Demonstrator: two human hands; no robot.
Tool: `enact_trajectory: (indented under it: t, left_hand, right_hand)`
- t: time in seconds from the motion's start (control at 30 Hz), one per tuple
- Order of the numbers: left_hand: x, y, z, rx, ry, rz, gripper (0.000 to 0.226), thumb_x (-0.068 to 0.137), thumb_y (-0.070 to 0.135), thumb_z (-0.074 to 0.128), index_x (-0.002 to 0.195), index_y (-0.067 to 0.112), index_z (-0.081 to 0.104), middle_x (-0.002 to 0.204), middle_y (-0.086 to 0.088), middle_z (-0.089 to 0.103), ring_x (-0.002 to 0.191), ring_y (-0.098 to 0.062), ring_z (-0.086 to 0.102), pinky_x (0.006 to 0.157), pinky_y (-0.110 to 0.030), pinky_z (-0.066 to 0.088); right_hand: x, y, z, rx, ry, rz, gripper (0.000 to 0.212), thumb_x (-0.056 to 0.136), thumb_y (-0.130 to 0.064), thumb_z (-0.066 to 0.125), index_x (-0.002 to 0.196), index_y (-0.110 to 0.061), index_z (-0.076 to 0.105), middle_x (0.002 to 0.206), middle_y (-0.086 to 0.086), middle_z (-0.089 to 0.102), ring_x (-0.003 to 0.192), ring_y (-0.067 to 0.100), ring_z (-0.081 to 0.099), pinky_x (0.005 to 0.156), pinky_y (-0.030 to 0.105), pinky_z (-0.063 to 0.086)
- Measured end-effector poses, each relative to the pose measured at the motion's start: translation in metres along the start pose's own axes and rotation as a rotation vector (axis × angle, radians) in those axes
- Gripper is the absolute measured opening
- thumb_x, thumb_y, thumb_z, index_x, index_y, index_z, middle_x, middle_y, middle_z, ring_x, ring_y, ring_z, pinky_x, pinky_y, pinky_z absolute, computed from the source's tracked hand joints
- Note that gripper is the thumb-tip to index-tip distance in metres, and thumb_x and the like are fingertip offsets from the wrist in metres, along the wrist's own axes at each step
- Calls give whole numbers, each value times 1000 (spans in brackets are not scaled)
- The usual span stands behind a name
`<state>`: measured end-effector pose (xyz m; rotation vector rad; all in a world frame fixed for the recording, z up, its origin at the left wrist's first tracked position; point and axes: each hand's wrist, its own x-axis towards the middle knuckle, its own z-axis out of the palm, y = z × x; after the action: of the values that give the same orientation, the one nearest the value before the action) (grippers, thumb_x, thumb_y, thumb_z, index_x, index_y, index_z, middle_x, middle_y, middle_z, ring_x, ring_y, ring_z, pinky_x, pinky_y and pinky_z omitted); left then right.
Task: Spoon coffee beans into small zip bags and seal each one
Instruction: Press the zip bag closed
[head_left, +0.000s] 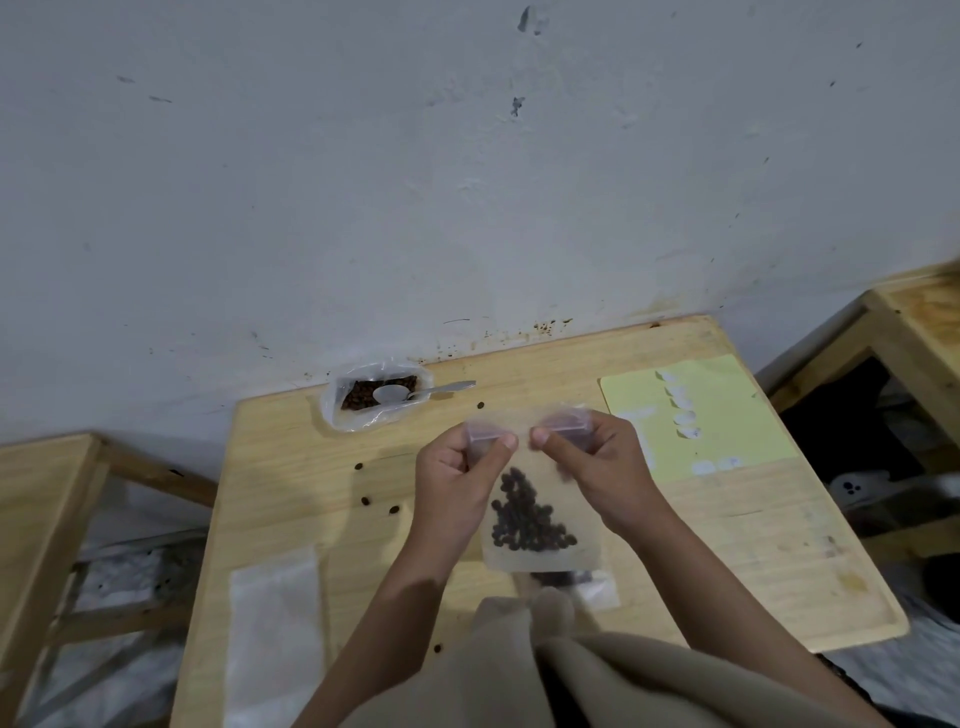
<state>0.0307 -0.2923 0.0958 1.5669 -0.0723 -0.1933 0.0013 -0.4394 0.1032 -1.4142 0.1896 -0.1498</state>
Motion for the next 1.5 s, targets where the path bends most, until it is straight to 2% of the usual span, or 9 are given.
enact_trajectory:
  t: [0.23, 0.37, 0.47, 0.7, 0.9, 1.17, 1.37, 1.43, 1.5]
  left_hand:
    - [-1, -2, -1, -35, 65, -28, 5, 84, 9, 67, 85, 4, 69, 83, -23, 68, 75, -26, 64, 71, -39, 54]
    - [-2, -7, -5, -14, 49, -43, 29, 78, 27, 69, 80, -1, 67, 82, -34, 59, 73, -25, 55, 70, -36, 48]
    - [-4, -7, -4, -13, 55, -22, 28, 83, 21, 69, 79, -5, 63, 79, -33, 58, 69, -25, 55, 65, -35, 47]
    - [2, -9, -7, 1, 79, -49, 15, 87, 12, 62, 77, 14, 73, 71, 4, 69, 66, -7, 56, 65, -19, 46]
    - [-5, -11, -4, 5, 17, -15, 20, 89, 7, 60, 80, 17, 75, 81, 2, 74, 79, -6, 65, 69, -16, 49]
    - [0, -27, 2, -47, 92, -172, 14, 87, 23, 64, 78, 21, 75, 80, 0, 73, 70, -12, 61, 68, -33, 52]
    - [-13, -62, 6, 172, -47, -261, 12, 85, 12, 68, 86, 1, 64, 84, -11, 70, 71, -15, 65, 60, -31, 55]
    - [-17, -80, 8, 285, -6, -274, 13, 82, 15, 72, 83, 5, 64, 78, -11, 68, 71, -22, 65, 69, -43, 55]
    - [-20, -96, 11, 372, 51, -279, 18, 79, 18, 75, 90, 7, 66, 78, -8, 66, 73, -21, 64, 71, -35, 56]
  right_hand:
    - [3, 3, 3, -58, -25, 34, 11, 83, -8, 67, 75, -13, 72, 66, -4, 70, 52, 9, 54, 51, 19, 45]
    - [3, 8, 1, -30, 61, 34, 12, 84, -6, 66, 75, -10, 73, 67, -2, 70, 51, 9, 54, 50, 20, 46]
    - [0, 11, 3, -45, 76, 47, 13, 83, -6, 66, 73, -11, 73, 64, -2, 70, 50, 11, 55, 50, 21, 47]
    - [0, 14, -4, 70, 176, 82, 15, 87, -5, 62, 75, -5, 73, 67, 1, 71, 60, 14, 62, 56, 26, 53]
    - [-4, 23, -3, 0, 311, 44, 41, 87, -1, 60, 50, -18, 60, 49, -12, 52, 52, 6, 47, 55, 19, 39]
    - [-17, 34, -30, -211, 4, 192, 10, 87, -9, 64, 83, 0, 64, 73, 6, 70, 67, 23, 69, 58, 25, 53]
    - [-22, 59, -42, -211, 161, 295, 6, 85, -3, 65, 85, -7, 60, 72, 6, 65, 62, 26, 66, 60, 36, 56]
    - [-25, 69, -42, -271, 241, 346, 23, 83, -6, 68, 99, -12, 53, 79, 6, 60, 67, 26, 64, 65, 38, 56]
    - [-30, 81, -40, -379, 285, 359, 38, 83, -8, 68, 109, -17, 42, 86, 5, 57, 70, 21, 61, 63, 34, 53]
